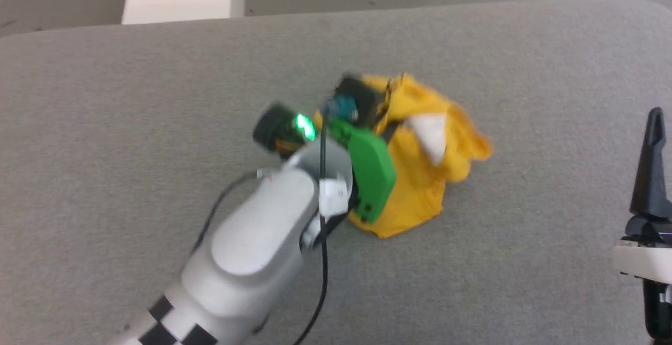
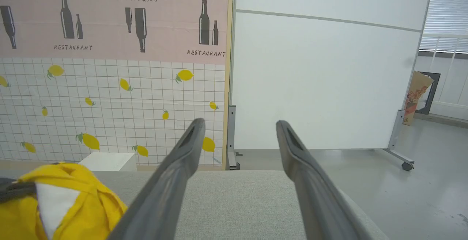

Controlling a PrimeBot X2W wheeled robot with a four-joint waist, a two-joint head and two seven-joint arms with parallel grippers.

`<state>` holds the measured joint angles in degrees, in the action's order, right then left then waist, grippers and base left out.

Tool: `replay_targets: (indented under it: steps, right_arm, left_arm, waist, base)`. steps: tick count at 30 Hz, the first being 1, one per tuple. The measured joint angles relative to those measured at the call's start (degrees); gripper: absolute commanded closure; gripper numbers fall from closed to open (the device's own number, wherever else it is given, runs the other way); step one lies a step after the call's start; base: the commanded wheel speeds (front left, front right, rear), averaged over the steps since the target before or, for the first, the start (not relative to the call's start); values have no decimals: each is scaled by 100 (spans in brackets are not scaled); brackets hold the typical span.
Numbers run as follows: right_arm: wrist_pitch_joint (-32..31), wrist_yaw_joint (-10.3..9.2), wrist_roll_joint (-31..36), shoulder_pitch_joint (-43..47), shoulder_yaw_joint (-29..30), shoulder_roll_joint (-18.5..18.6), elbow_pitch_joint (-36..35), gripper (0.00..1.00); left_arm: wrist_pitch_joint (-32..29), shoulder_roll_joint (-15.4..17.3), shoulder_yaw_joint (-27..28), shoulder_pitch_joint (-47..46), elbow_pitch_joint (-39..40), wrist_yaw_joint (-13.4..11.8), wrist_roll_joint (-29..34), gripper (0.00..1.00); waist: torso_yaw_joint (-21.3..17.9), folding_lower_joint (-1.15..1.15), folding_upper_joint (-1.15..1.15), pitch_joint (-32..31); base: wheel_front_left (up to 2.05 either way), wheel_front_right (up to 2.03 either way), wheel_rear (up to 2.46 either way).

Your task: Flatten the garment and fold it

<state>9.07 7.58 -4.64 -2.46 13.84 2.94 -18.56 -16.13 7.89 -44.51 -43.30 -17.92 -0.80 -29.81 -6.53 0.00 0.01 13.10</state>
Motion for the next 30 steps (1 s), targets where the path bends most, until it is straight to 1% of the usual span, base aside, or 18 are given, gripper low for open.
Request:
replay_targets:
  steps: [2,6,7,8,13,16,18,20,22,24,26,30]
  right_arm:
    - [2,0,-13,-18,-57,-1,12,0]
    - [3,0,-44,-43,-94,-1,67,0]
    - [8,0,-44,-44,-103,-1,82,0]
    - [12,0,-44,-44,-104,-1,96,0]
    - [19,0,-42,-37,-101,-1,193,0]
    - [0,0,-41,-1,-107,0,231,0]
    - [-10,0,-41,73,-110,-1,243,0]
    - [-54,0,-41,163,-113,-1,245,0]
    - [-75,0,-41,233,-111,-1,245,0]
    - [-104,0,-44,313,-114,0,248,0]
    - [-109,0,-51,387,-127,-1,250,0]
    - [-108,0,-99,513,-134,-1,286,0]
  left_arm:
    - [138,-96,-55,177,-389,-34,-16,100]
    - [221,-258,-266,304,-1081,-24,-20,100]
    - [280,-282,-285,304,-1189,-19,-20,88]
    - [349,-298,-282,303,-1248,8,-27,0]
    - [931,-398,-58,303,-1225,54,-253,0]
    - [1276,-368,183,367,-886,66,-465,0]
    - [1461,-247,379,549,-561,30,-561,0]
    - [1673,-11,613,873,-124,-112,-687,0]
    - [1935,299,860,1218,319,-320,-712,0]
    - [2287,645,1180,1645,812,-595,-708,0]
    - [2577,918,1403,2063,1243,-809,-688,0]
    - [2952,1287,1796,2941,1925,-1169,-547,0]
  waist:
    - [-91,0,0,79]
    - [-255,0,0,232]
    - [-291,0,0,260]
    - [-316,0,0,278]
    - [-347,0,0,217]
    - [-318,0,0,89]
    - [-276,0,0,-14]
    - [-205,0,0,-148]
    - [-131,0,0,-263]
    - [-33,0,0,-365]
    - [64,0,0,-431]
    - [258,0,0,-514]
  base:
    - [0,0,0]
    - [0,0,0]
    - [0,0,0]
    - [0,0,0]
    - [0,0,0]
    - [0,0,0]
    - [0,0,0]
    - [0,0,0]
    - [0,0,0]
    - [0,0,0]
    - [0,0,0]
    - [0,0,0]
